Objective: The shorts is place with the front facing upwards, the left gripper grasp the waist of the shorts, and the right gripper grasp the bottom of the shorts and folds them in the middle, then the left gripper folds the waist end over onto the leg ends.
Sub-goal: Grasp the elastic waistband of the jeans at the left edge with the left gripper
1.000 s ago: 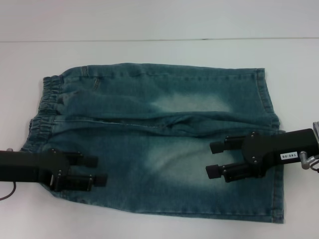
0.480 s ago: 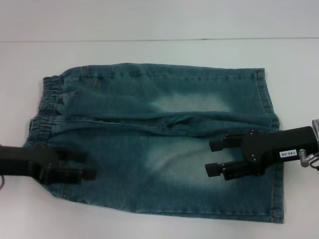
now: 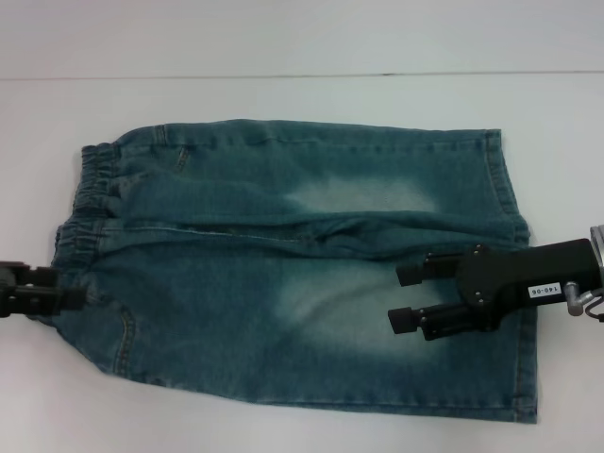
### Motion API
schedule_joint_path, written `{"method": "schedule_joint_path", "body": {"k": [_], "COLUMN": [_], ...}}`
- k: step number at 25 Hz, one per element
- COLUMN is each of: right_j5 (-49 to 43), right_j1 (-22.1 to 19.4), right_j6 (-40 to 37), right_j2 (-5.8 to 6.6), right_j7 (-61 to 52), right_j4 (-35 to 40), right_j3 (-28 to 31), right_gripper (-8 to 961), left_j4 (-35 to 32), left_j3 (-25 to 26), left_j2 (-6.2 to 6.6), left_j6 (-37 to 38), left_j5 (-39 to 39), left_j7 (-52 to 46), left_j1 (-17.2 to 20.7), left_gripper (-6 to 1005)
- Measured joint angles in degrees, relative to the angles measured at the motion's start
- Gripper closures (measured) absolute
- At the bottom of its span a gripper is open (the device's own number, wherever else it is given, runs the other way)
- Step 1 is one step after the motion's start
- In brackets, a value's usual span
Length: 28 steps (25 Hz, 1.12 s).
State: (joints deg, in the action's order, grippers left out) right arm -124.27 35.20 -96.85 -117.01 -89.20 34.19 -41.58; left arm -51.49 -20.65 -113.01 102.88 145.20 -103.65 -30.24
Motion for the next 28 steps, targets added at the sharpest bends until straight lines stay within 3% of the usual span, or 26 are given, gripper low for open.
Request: {"method": "schedule_joint_path", "body": {"k": [8,21,28], "right_j5": [0.0,0.0,0.0], "right_j1": [0.3,0.9,1.0], "right_j6": [1.0,1.3,1.8], "right_j2": [-0.14,-0.15,-0.15], "right_j7": [0.1,0.1,0.1], "right_j4": [0.0,0.0,0.0], "right_j3": [-1.2,-1.3,-1.4], "right_gripper": [88,88,88], "left_j4": [-0.7,-0.2,1.0], "left_j3": [0.8,0.1,-1.0], "left_j2": [0.23,-0.12,-0.13], "left_j6": [-4.9,-12.3,-12.9], "left_j5": [5.6,9.1,9.4], "left_j7": [-1.5,-3.7,-4.0], "left_j1": [-0.1,0.0,-0.4], "left_gripper": [253,255,255]}}
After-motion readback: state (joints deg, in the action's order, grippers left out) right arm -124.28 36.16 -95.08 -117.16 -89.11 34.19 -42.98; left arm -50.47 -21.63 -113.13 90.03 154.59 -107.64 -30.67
